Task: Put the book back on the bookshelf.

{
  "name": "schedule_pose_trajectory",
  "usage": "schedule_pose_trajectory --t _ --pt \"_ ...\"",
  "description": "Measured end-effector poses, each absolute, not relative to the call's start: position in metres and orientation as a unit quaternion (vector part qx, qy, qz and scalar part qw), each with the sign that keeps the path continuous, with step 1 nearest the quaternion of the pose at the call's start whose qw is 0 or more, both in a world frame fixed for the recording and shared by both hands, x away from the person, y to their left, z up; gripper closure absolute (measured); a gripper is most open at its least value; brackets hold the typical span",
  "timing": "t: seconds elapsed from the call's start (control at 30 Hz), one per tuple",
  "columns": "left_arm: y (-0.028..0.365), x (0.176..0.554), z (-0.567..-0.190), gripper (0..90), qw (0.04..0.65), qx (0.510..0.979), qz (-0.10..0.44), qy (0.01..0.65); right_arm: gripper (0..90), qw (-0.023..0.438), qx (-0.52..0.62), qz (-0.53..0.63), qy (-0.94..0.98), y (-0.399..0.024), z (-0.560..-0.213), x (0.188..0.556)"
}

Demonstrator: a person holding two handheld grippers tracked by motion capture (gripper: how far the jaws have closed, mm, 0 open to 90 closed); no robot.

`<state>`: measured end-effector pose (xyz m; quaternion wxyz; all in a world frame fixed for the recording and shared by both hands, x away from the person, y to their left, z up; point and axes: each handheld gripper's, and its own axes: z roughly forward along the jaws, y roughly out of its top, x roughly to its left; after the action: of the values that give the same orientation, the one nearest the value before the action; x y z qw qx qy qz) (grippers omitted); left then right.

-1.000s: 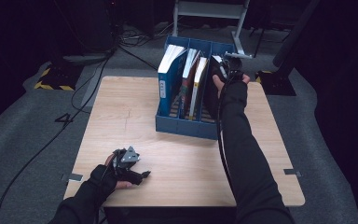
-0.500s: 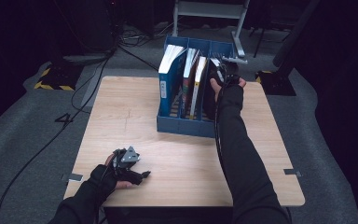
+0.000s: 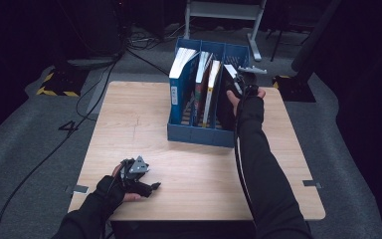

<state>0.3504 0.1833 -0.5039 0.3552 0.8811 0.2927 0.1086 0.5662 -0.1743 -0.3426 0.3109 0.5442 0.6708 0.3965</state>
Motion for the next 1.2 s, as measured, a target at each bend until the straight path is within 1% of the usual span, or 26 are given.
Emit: schedule_pose_trajectory --t 0.3,0.67,0.87,1.0,1.2 --pt "0.183 0.351 -0.504 16.8 0.356 0.881 0.109 0.293 51.1 0.303 0.531 0.386 0.691 -0.179 -0.353 0.542" --pt "0.183 0.35 -0.504 16.8 0.355 0.881 0.109 0.294 48.9 0.293 0.528 0.39 0.695 -0.181 -0.356 0.531" --pt "0.183 0.35 -0.504 17.0 0.356 0.88 0.11 0.295 43.6 0.27 0.524 0.384 0.71 -0.183 -0.353 0.538" --pt "0.183 0.35 -0.504 17.2 0.356 0.88 0.11 0.295 38.4 0.252 0.525 0.377 0.72 -0.182 -0.353 0.545" --pt "0.183 0.35 -0.504 17.2 0.356 0.88 0.11 0.295 43.3 0.272 0.525 0.362 0.721 -0.177 -0.352 0.548"
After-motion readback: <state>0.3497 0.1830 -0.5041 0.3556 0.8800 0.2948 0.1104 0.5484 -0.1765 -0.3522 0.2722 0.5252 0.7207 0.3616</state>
